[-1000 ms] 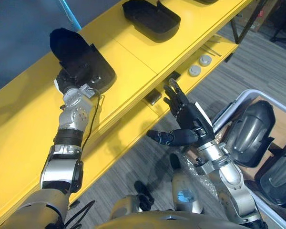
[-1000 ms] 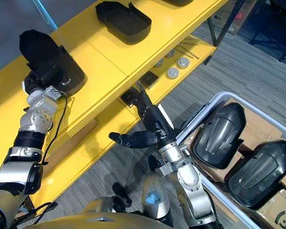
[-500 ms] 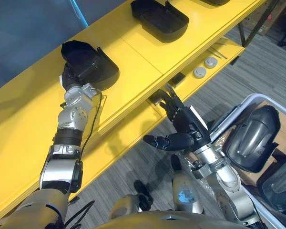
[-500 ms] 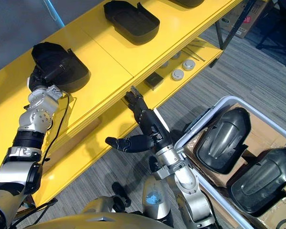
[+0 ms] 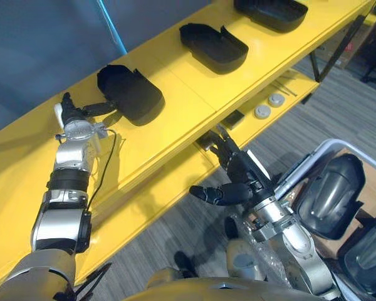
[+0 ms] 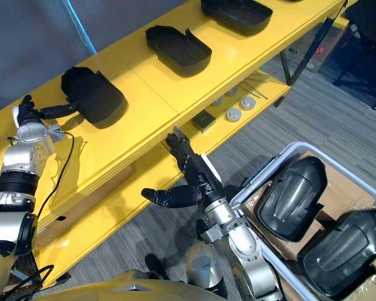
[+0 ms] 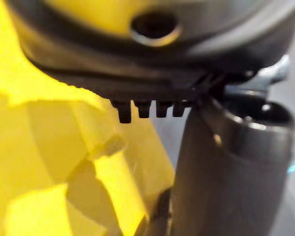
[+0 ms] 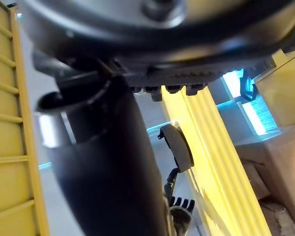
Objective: Walk over and take three plastic housings, then place them on the shelf
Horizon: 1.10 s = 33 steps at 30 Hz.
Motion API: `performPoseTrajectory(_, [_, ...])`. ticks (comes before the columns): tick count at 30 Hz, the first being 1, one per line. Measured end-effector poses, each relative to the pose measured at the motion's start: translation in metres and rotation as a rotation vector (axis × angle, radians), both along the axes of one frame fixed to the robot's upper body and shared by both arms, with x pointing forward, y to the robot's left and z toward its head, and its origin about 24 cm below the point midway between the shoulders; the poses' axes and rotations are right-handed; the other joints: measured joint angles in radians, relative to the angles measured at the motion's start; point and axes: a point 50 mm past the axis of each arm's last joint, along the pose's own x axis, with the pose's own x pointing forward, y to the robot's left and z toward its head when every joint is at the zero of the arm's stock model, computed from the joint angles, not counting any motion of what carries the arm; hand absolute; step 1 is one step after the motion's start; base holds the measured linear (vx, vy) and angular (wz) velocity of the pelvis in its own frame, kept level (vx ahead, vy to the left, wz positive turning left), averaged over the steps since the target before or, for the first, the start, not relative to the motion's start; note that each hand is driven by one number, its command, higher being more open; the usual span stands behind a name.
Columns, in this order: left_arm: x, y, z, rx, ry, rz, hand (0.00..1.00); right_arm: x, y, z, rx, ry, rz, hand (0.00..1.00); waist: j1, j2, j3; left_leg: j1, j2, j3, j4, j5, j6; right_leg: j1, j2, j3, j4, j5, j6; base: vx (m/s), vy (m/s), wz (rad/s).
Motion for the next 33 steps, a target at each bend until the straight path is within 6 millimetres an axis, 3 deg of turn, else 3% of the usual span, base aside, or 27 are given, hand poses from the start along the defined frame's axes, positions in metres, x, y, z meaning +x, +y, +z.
performPoseTrajectory(9, [0.003,0.01,0.026,0.154,-0.026,-0.001,1.0,0.004,-0.004,-0.008,-0.003,0.034,-0.022,1.0,0.053,-0.018,-0.038,0.012,-0.002,-0.044,-0.001,0.0,0.0,0.052,-0.005,-0.044,-0.035,0.005,-0.003,-0.02,-0.001,0.14])
performPoseTrajectory(13, [0.001,0.003,0.051,0.155,-0.202,-0.065,1.0,0.016,-0.01,0.002,-0.015,-0.014,-0.068,1.0,0.075,-0.036,-0.05,0.016,-0.007,-0.065,-0.001,0.002,0.003,0.068,-0.006,-0.066,-0.035,0.006,-0.003,-0.04,-0.006,0.13])
performPoseTrajectory(15, [-0.022,-0.01,0.068,0.123,-0.428,-0.171,1.0,0.024,-0.013,0.011,-0.012,-0.055,-0.105,1.0,0.082,-0.04,-0.053,0.014,-0.013,-0.075,-0.004,0.004,0.006,0.071,-0.01,-0.078,-0.036,0.006,-0.002,-0.03,0.002,0.16])
performPoseTrajectory(16, [-0.043,-0.021,0.068,0.096,-0.55,-0.244,1.0,0.028,-0.016,0.015,-0.01,-0.071,-0.132,1.0,0.089,-0.04,-0.059,0.015,-0.015,-0.083,-0.005,0.004,0.006,0.078,-0.012,-0.087,-0.04,0.006,-0.002,-0.01,0.014,0.22])
performPoseTrajectory(18, [-0.079,-0.046,0.058,0.025,-0.706,-0.353,1.0,0.03,-0.023,0.018,-0.01,-0.084,-0.193,1.0,0.116,-0.041,-0.077,0.016,-0.017,-0.097,-0.008,0.004,0.007,0.092,-0.013,-0.098,-0.056,0.007,0.0,0.0,0.009,0.22])
performPoseTrajectory(21, [-0.134,-0.071,0.019,-0.125,-0.796,-0.38,1.0,0.034,-0.035,0.023,-0.04,-0.122,-0.313,1.0,0.173,-0.04,-0.084,0.027,-0.016,-0.126,-0.006,0.004,0.007,0.121,-0.014,-0.133,-0.057,0.004,0.0,-0.02,-0.006,0.25])
performPoseTrajectory(24, [-0.16,-0.068,-0.013,-0.192,-0.735,-0.279,1.0,0.035,-0.039,0.025,-0.017,-0.125,-0.358,1.0,0.202,-0.044,-0.091,0.026,-0.019,-0.157,-0.006,0.009,0.004,0.137,-0.018,-0.161,-0.058,-0.01,0.005,-0.07,-0.011,0.26])
performPoseTrajectory(27, [-0.186,-0.069,-0.032,-0.224,-0.696,-0.212,1.0,0.037,-0.034,0.021,0.009,-0.08,-0.377,1.0,0.231,-0.063,-0.102,0.007,-0.024,-0.192,-0.021,0.023,-0.001,0.134,-0.023,-0.199,-0.062,-0.017,0.002,-0.11,-0.023,0.34])
performPoseTrajectory(33, [-0.2,-0.085,-0.016,-0.178,-0.822,-0.303,1.0,0.044,-0.025,-0.009,-0.009,0.085,-0.381,1.0,0.262,-0.091,-0.118,-0.007,-0.028,-0.228,-0.026,0.045,-0.003,0.137,-0.027,-0.235,-0.057,-0.015,0.006,-0.01,-0.001,0.19])
